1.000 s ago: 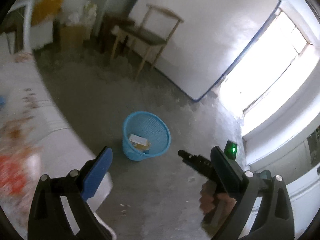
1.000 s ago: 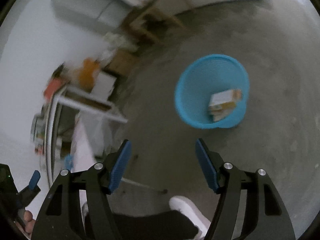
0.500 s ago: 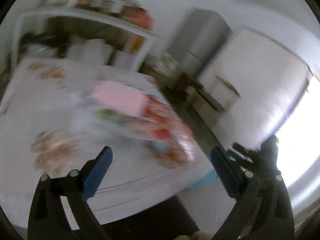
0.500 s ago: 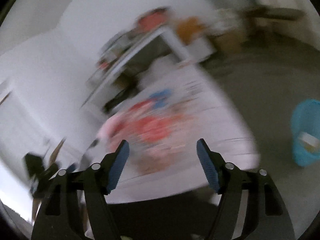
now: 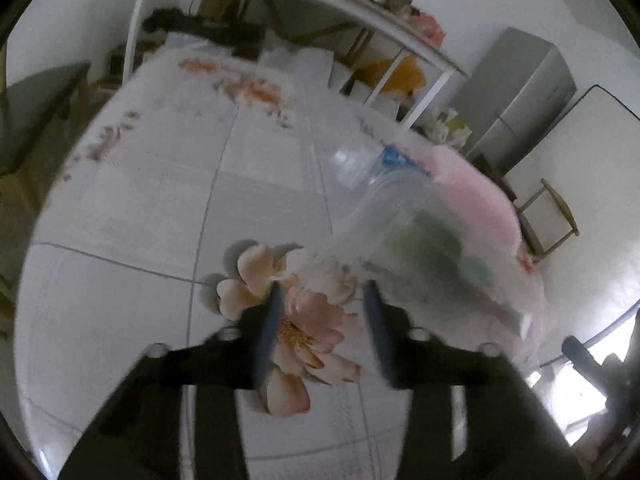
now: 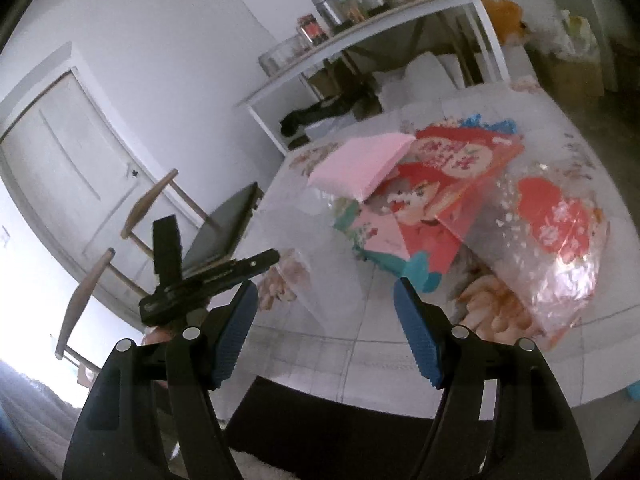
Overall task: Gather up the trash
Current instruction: 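Move both tools back over the table toward the clear plastic container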
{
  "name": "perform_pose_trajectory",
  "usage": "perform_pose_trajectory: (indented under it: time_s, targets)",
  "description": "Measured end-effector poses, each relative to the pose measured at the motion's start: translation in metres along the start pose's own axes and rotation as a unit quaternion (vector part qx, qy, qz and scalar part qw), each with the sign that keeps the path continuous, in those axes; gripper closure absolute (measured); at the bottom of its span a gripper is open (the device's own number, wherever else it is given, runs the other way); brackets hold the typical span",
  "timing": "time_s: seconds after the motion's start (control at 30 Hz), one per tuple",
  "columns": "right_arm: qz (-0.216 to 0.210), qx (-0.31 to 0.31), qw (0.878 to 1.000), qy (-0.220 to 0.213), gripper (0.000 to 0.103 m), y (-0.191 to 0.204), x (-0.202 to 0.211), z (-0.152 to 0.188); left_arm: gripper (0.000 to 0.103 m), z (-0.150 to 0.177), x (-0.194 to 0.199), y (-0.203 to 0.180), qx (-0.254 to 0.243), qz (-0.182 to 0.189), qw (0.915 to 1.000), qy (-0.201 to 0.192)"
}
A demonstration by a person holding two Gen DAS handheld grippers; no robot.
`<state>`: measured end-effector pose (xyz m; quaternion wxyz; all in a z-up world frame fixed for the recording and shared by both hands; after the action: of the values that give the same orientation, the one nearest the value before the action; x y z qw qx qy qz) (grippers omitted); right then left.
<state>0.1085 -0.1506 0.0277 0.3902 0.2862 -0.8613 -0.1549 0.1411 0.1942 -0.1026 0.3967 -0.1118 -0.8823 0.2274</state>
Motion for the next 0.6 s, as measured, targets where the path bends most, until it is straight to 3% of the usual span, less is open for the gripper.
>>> perform_pose_trajectory:
  time_s: [0.1, 0.27, 0.4, 0.6]
  targets:
    - [0.007, -0.011, 1.000, 0.012, 0.036, -0.005, 0.000, 0.004, 0.088, -0.001, -0.006, 0.003, 0.004, 0.003, 1.0000, 0.005]
    - [0.012, -0.027, 0.999, 0.022, 0.036, -0.007, 0.001, 0.010, 0.103, -0.005, 0.005, 0.007, 0.015, 0.019, 0.9997, 0.002]
    - [0.009, -0.026, 0.999, 0.024, 0.036, -0.004, -0.004, 0.012, 0.103, -0.004, 0.031, 0.002, 0.008, 0.029, 0.9995, 0.004]
    - [0.005, -0.014, 0.999, 0.034, 0.036, 0.008, -0.014, 0.016, 0.103, -0.009, 0.057, 0.011, 0.025, 0.040, 0.9979, 0.046]
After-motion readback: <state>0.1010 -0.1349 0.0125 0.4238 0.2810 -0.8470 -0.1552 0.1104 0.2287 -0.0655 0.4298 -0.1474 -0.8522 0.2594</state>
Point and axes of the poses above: each gripper's, at about its wrist camera, not at the fingertips, and x roughly against the way its jaws point, y to its left, z to its underside, the point moved 3 cm from there along -x, roughly the way its jaws point, and after that the axes turned 4 degrees about z, right-handed, at the moved point
